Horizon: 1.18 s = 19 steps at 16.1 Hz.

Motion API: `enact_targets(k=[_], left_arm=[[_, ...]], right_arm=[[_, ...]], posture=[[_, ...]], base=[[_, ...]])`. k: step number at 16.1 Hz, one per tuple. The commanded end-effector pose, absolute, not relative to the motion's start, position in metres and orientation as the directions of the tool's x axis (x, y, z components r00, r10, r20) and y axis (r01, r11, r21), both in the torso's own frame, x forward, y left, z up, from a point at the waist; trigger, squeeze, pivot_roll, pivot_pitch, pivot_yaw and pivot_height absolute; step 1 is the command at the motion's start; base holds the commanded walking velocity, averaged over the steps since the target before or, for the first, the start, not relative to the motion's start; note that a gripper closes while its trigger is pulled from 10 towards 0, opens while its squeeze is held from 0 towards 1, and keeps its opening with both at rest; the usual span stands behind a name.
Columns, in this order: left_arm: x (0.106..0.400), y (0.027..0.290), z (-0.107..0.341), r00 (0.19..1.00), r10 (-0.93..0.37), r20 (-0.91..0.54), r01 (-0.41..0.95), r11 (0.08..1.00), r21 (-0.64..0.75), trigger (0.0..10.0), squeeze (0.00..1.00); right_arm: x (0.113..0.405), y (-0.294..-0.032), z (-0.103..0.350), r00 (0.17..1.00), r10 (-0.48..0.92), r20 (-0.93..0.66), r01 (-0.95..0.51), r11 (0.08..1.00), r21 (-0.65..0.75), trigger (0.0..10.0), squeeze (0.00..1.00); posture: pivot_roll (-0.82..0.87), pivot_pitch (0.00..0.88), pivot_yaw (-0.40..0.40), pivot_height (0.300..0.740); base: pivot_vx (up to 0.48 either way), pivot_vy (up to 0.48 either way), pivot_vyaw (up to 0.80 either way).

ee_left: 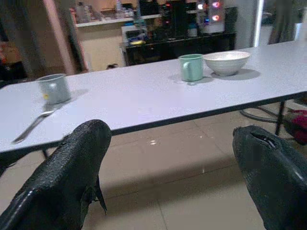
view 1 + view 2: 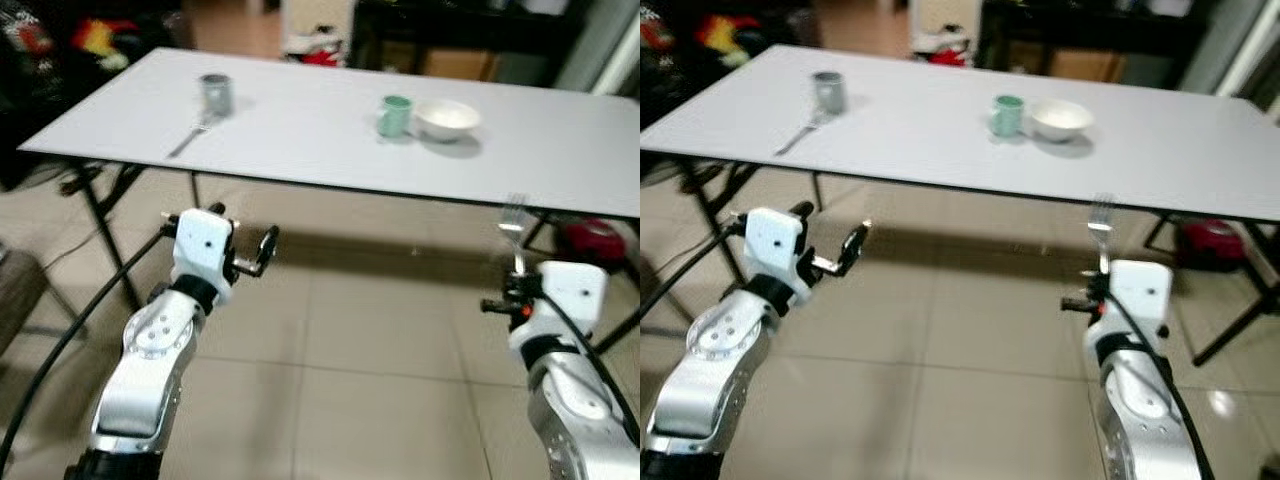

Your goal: Setting the table

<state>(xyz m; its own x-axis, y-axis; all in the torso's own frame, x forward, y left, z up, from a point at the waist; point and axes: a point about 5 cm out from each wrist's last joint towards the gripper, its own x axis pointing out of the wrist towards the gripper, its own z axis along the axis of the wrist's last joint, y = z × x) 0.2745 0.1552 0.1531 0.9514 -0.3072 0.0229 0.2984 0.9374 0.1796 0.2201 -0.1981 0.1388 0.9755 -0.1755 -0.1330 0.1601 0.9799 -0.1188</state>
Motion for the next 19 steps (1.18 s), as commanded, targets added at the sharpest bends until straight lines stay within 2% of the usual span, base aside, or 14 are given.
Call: enact_targets(k=[1,4,19], left_arm=[[0.276,0.1521,0.1543,0.946,-0.323,0.027,0.313,0.932,0.183,10.0,0.0],[0.2767,0.1512,0.1543,0.944,-0.33,0.026,0.32,0.929,0.185,10.0,0.0],[0.2798,0.1527,0.1541,0.939,-0.344,0.016,0.334,0.921,0.201,10.0,0.0]], right_arm=[[0.221,-0.2014,0.1382,0.974,-0.188,-0.13,0.168,0.974,-0.15,10.0,0.0],[0.2221,-0.2005,0.139,0.975,-0.175,-0.135,0.165,0.983,-0.081,10.0,0.0],[0.2259,-0.1947,0.1374,0.983,-0.116,-0.141,0.11,0.993,-0.05,10.0,0.0]], posture=[[-0.07,0.0,-0.037,0.74],[-0.07,0.0,-0.037,0.74],[-0.06,0.0,-0.035,0.74]], base=[[0.345,0.0,0.0],[0.349,0.0,0.0],[0.399,0.0,0.0]])
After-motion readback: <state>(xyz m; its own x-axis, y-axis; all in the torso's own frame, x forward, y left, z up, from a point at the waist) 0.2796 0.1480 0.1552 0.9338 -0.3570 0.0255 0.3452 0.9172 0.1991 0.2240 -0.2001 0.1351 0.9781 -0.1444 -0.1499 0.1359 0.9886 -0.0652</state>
